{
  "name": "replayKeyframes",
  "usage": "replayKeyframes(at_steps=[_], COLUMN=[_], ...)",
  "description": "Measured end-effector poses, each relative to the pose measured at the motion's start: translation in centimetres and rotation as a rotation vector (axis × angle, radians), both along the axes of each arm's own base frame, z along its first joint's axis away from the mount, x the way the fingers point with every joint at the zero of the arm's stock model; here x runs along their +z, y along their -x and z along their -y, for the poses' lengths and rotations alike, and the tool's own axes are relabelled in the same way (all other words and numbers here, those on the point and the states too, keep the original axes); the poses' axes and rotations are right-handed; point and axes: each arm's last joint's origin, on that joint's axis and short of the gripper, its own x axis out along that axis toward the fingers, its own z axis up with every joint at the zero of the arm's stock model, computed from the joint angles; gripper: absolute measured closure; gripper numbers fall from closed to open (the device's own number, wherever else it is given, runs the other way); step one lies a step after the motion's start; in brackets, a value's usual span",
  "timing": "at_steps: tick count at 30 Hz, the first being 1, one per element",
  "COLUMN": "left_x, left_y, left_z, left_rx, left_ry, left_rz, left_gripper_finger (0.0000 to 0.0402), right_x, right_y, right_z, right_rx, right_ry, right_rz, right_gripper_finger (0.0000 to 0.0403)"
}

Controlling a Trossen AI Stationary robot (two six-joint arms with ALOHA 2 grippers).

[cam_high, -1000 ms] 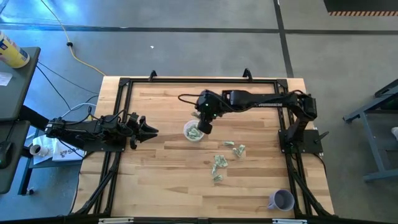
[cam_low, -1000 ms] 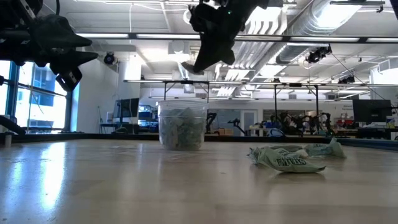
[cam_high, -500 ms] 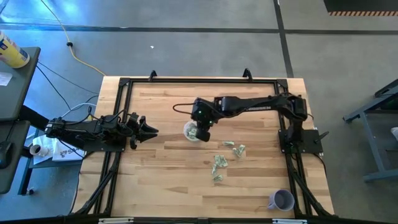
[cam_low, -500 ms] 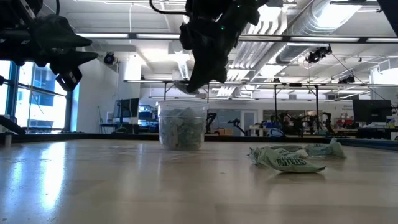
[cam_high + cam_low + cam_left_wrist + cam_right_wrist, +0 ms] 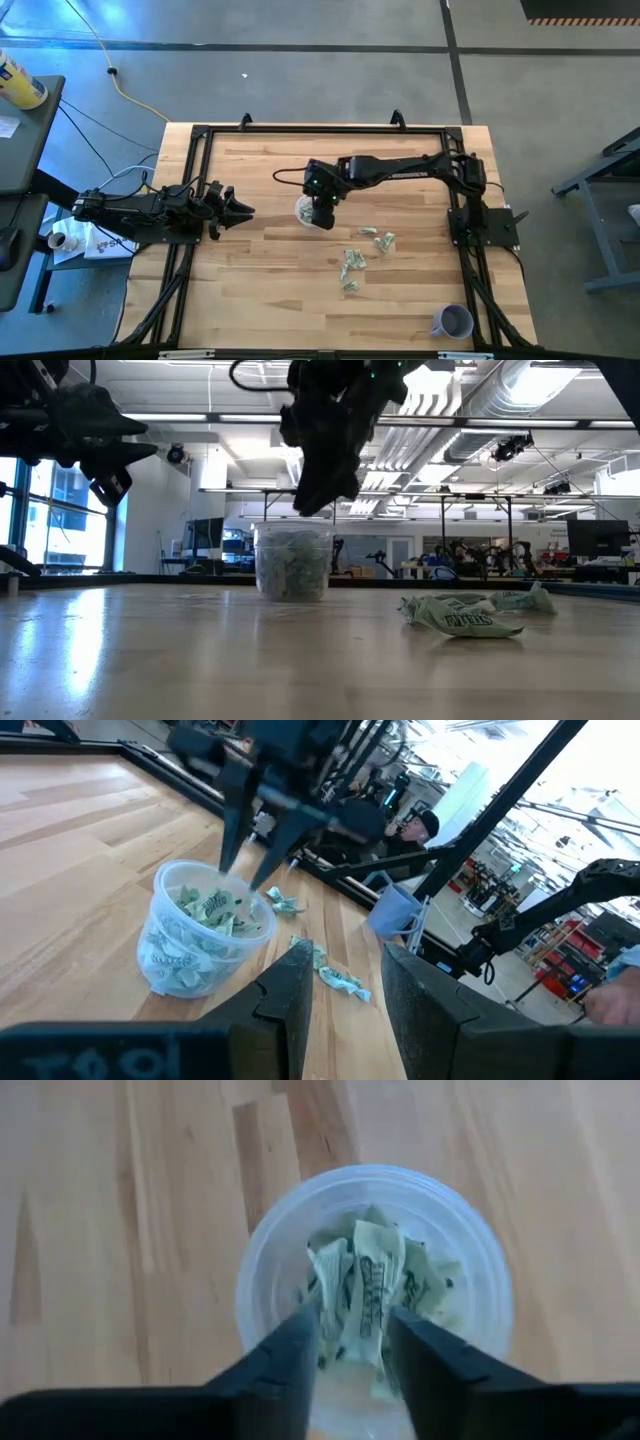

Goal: Pick and place Stevia / Truvia into bins
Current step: Put the white stevia packet into the transparent container

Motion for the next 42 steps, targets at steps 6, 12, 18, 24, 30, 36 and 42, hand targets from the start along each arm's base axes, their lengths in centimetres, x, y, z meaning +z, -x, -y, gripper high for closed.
replayKeyframes(at_steps=[6, 12, 18, 24, 30, 36, 42], left_x=[0.0, 0.0, 0.0, 0.0, 0.0, 0.0, 0.0], left_y=[0.0, 0.0, 0.0, 0.0, 0.0, 0.0, 0.0], left_z=[0.0, 0.0, 0.0, 0.0, 0.0, 0.0, 0.0], left_rx=[0.000, 0.000, 0.000, 0.000, 0.000, 0.000, 0.000], left_ry=[0.000, 0.000, 0.000, 0.000, 0.000, 0.000, 0.000], left_rz=[0.000, 0.000, 0.000, 0.000, 0.000, 0.000, 0.000], left_gripper_finger=[0.0245, 0.0245, 0.0245, 0.0245, 0.0245, 0.0245, 0.0245], right_x=[3.0, 0.7, -3.2, -7.0, -8.9, -9.3, -9.1], right_y=[2.2, 7.6, 11.1, 12.2, 13.0, 13.5, 13.3], right_z=[-0.5, -1.8, -3.5, -4.7, -4.7, -4.6, -4.6], right_rx=[0.092, 0.179, 0.185, 0.207, 0.117, 0.115, 0.068], right_ry=[0.160, 0.193, 0.194, 0.196, 0.171, 0.119, 0.036], right_rz=[-0.127, -0.319, -0.286, -0.265, -0.296, -0.311, -0.314], right_gripper_finger=[0.0215, 0.0197, 0.0196, 0.0196, 0.0216, 0.0314, 0.0393])
